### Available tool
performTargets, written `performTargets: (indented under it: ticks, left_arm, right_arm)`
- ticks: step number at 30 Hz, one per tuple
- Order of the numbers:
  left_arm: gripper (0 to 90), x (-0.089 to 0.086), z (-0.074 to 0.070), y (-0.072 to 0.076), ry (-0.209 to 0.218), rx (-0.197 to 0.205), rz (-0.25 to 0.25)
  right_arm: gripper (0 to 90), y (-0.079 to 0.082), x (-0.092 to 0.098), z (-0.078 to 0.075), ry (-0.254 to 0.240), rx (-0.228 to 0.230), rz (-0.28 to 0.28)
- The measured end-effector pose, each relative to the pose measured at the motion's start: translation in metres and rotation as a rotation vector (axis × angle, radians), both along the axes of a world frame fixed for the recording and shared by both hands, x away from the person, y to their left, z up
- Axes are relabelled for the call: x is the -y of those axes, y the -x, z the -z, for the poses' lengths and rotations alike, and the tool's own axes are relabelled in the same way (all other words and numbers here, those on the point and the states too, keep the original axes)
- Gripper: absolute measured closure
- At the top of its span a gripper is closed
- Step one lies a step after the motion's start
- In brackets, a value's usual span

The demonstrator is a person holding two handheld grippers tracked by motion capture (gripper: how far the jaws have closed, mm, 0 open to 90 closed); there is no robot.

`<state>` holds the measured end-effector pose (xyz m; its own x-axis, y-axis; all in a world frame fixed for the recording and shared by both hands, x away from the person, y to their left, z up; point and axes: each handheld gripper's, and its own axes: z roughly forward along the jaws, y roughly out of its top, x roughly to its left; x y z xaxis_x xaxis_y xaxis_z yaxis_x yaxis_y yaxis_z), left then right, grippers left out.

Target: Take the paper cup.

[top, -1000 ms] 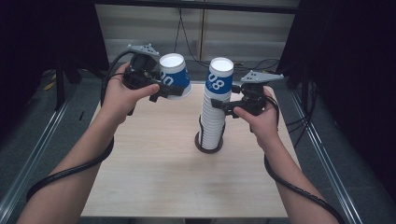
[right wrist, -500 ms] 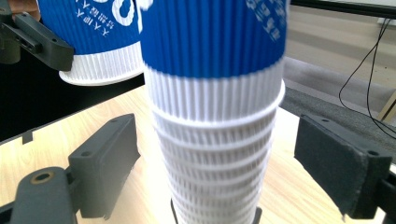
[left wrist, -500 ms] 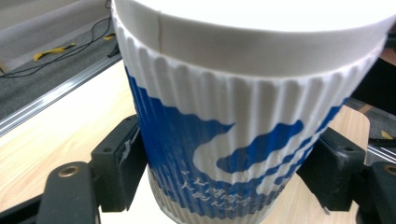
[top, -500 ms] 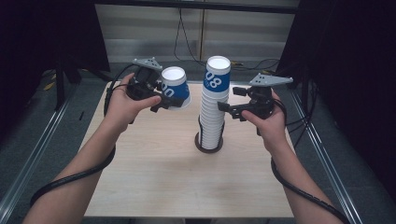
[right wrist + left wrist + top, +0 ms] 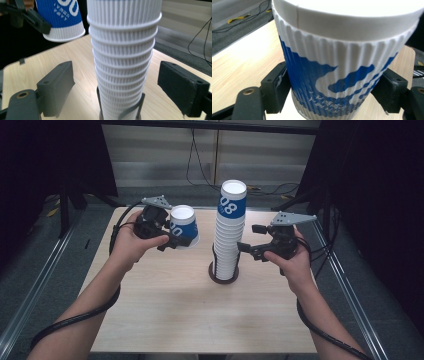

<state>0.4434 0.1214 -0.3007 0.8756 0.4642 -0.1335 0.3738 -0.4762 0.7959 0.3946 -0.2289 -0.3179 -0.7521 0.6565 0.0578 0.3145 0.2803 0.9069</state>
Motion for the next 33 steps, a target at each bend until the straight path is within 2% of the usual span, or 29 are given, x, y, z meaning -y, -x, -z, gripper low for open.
performTargets:
  ticks: [12, 15, 19, 24, 29, 30, 33]
  left_arm:
    - [23.6, -0.002, 0.017, 0.007, -0.048, -0.009, 0.020]
    - [23.6, -0.002, 0.020, 0.008, -0.059, -0.009, 0.032]
    - [23.6, -0.001, 0.023, 0.009, -0.072, -0.011, 0.037]
    - [23.6, 0.001, 0.030, 0.012, -0.117, -0.009, 0.055]
    - [23.6, 0.005, 0.038, 0.015, -0.129, -0.019, 0.070]
    - [23.6, 0.005, 0.038, 0.015, -0.144, -0.019, 0.083]
    - [23.7, 0.006, 0.041, 0.016, -0.140, -0.022, 0.082]
  right_arm:
    - [12.9, 0.013, -0.005, 0.021, -0.002, -0.019, -0.054]
    - [12.9, 0.015, -0.005, 0.025, 0.012, -0.020, -0.059]
    - [12.9, 0.018, -0.006, 0.029, 0.007, -0.024, -0.066]
    - [12.9, 0.019, -0.005, 0.034, 0.012, -0.034, -0.072]
    - [13.0, 0.021, -0.006, 0.041, 0.023, -0.043, -0.081]
    - [13.0, 0.021, -0.006, 0.042, 0.029, -0.045, -0.081]
    - [13.0, 0.022, -0.007, 0.045, 0.030, -0.052, -0.088]
